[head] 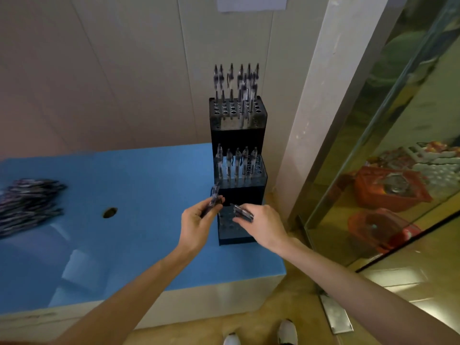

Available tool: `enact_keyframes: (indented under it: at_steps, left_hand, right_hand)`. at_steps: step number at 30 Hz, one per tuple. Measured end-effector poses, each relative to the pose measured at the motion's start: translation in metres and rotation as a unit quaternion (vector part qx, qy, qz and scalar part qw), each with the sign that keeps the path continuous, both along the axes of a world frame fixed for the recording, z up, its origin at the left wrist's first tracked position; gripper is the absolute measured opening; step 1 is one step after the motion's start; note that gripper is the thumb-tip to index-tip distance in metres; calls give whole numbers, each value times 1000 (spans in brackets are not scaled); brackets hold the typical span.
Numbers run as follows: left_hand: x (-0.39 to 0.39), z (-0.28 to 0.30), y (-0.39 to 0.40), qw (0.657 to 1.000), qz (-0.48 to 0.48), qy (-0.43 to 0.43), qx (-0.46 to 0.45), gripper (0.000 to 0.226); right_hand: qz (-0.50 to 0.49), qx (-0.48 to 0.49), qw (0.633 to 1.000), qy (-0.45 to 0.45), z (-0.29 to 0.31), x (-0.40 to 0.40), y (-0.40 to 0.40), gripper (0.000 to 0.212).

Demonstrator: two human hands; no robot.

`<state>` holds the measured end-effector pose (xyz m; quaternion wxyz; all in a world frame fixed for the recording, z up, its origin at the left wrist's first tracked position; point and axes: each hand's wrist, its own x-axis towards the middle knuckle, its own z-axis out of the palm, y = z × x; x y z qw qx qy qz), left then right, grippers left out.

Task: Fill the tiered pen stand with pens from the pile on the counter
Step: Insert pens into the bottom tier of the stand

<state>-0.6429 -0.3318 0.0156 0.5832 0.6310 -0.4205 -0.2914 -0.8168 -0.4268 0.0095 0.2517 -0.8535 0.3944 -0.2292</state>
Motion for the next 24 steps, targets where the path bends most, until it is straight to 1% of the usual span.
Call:
enact_keyframes:
  at_steps: [1, 4, 6, 8, 9, 11, 13, 15, 18, 20, 22, 24]
  left_hand:
    - [0, -1, -1, 1000, 2, 4, -1, 24]
    - [-2, -6, -1, 1000, -1, -7, 7, 24]
    - [-3, -10, 1, 1000, -1, -18, 14, 23]
    - [-4, -14, 3, 999, -6, -31, 19, 23]
    - [-4, -16, 3, 999, -8, -36, 18, 22]
    - [-2, -19, 4, 999, -11, -44, 18, 22]
    - [-2, -21, 5, 997, -15, -67, 26, 21]
    - [-2, -27, 4, 994, -16, -97, 41, 20]
    - [-6, -39, 6, 992, -8, -99, 79, 14]
    - [-8, -43, 8, 992, 1, -95, 85, 14]
    - [-10, -41, 9, 990, -2, -110, 89, 13]
    - [-13, -38, 10, 990, -8, -104, 94, 12]
  right_hand:
    - [-1, 11, 1000, 5, -6, -1, -1, 19]
    - [-14, 30, 999, -18, -19, -6, -6, 21]
    - [-3, 10, 1000, -22, -20, -7, -6, 24]
    - [15, -2, 999, -37, -18, -10, -2, 33]
    - [17, 9, 998, -56, -17, -12, 0, 38]
    - [-3, 43, 991, -126, -17, -17, 5, 42]
    - [-40, 55, 978, -200, -18, -23, 7, 41]
    - [-78, 61, 965, -243, -16, -26, 8, 36]
    - [-98, 115, 951, -272, -11, -27, 8, 24]
    - [-105, 162, 933, -303, -12, -26, 5, 26]
    - [-106, 201, 918, -324, -13, -24, 2, 26]
    - [-90, 212, 923, -308, -14, -22, 2, 18]
